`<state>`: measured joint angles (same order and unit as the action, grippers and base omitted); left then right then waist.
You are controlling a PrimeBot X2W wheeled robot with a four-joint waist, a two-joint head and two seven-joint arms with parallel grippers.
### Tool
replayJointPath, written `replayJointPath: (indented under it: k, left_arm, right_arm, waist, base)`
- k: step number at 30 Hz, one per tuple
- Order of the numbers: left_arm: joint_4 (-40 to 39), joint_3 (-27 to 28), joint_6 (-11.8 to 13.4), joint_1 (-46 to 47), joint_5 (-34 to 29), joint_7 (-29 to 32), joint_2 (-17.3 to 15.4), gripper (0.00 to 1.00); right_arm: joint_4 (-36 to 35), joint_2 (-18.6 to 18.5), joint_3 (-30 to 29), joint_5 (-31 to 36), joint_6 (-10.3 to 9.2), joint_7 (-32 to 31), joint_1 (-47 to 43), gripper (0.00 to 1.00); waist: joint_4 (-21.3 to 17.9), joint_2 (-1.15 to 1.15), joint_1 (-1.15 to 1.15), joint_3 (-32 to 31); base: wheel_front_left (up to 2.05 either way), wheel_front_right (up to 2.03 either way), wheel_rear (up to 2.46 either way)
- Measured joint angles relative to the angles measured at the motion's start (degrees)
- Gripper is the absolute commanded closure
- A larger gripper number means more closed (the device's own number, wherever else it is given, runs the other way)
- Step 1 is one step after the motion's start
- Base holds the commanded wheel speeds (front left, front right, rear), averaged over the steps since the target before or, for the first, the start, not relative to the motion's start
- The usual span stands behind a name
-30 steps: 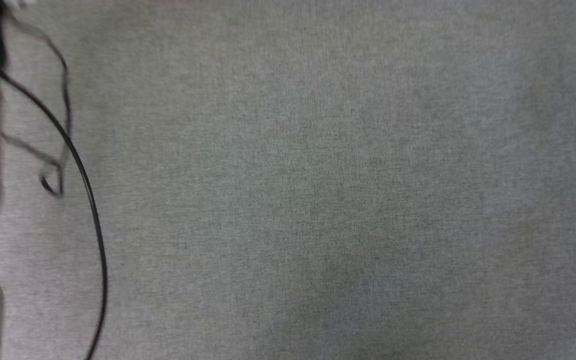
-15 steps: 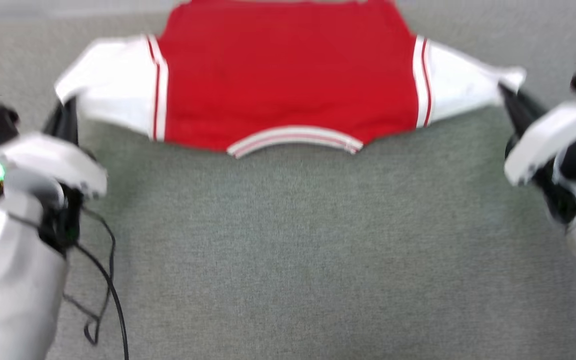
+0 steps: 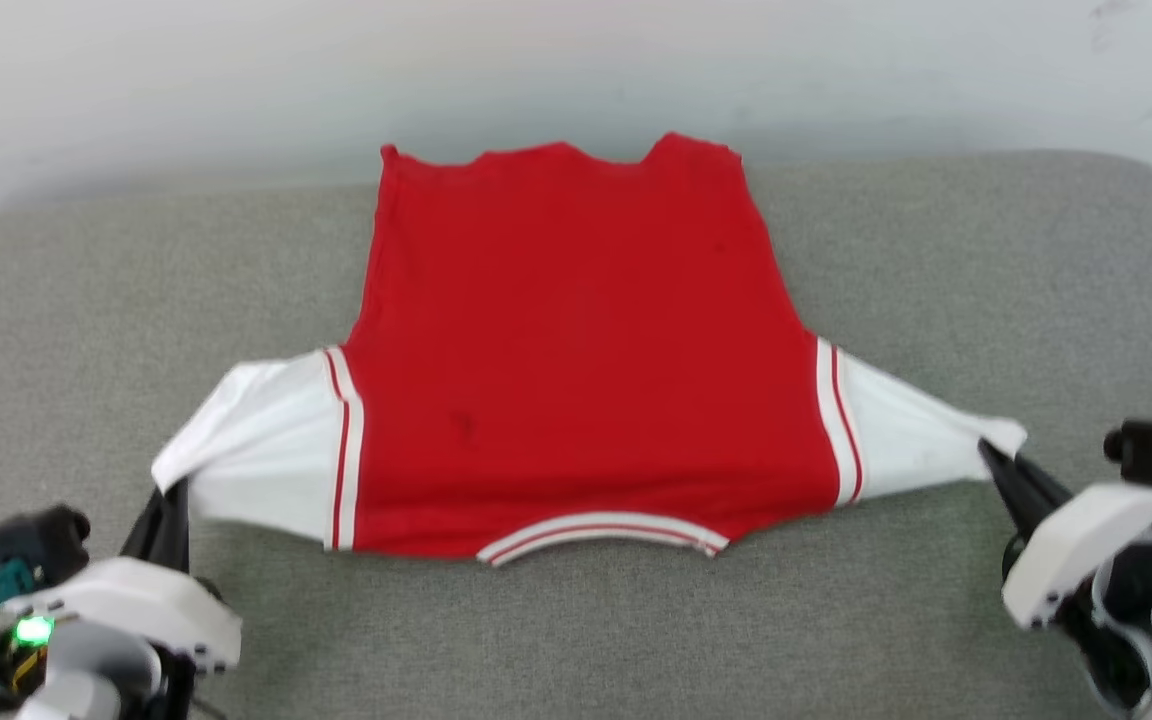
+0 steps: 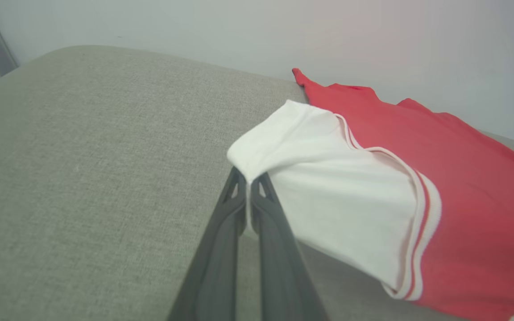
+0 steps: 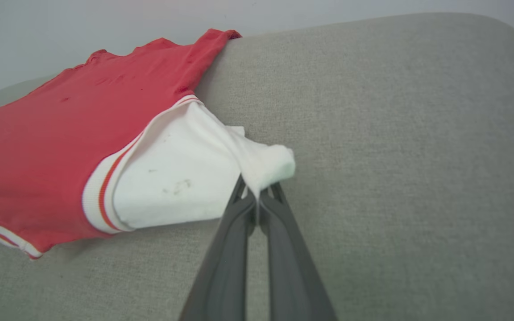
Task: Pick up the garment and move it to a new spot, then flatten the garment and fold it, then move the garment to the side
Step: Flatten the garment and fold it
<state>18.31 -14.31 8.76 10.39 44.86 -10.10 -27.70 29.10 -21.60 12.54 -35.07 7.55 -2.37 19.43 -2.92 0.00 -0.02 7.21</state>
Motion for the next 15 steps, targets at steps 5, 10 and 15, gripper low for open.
replayJointPath:
  k: [5,10,15]
  left_arm:
    - [-8.12,0.24,3.96,-9.28,0.71,2.19,-0.98,1.0]
    - [-13.39,0.27,6.93,-17.01,1.65,4.52,-1.68,1.0]
    - [-15.62,0.2,8.26,-22.89,3.08,6.0,-2.0,1.0]
  right_arm:
    - [-5.75,1.98,-5.5,2.93,0.0,-3.2,-10.0,1.0]
    - [-12.79,6.1,-11.88,6.56,0.0,-7.76,-20.63,1.0]
    - [-19.5,11.38,-17.15,10.63,-0.01,-13.46,-29.55,1.0]
  waist:
    - [0.1,0.0,0.0,-2.98]
    - [0.61,0.0,0.0,-5.81]
    - [1.0,0.0,0.0,-8.15]
  base:
    - [0.0,0.0,0.0]
    - [0.0,0.0,0.0]
    - [0.0,0.0,0.0]
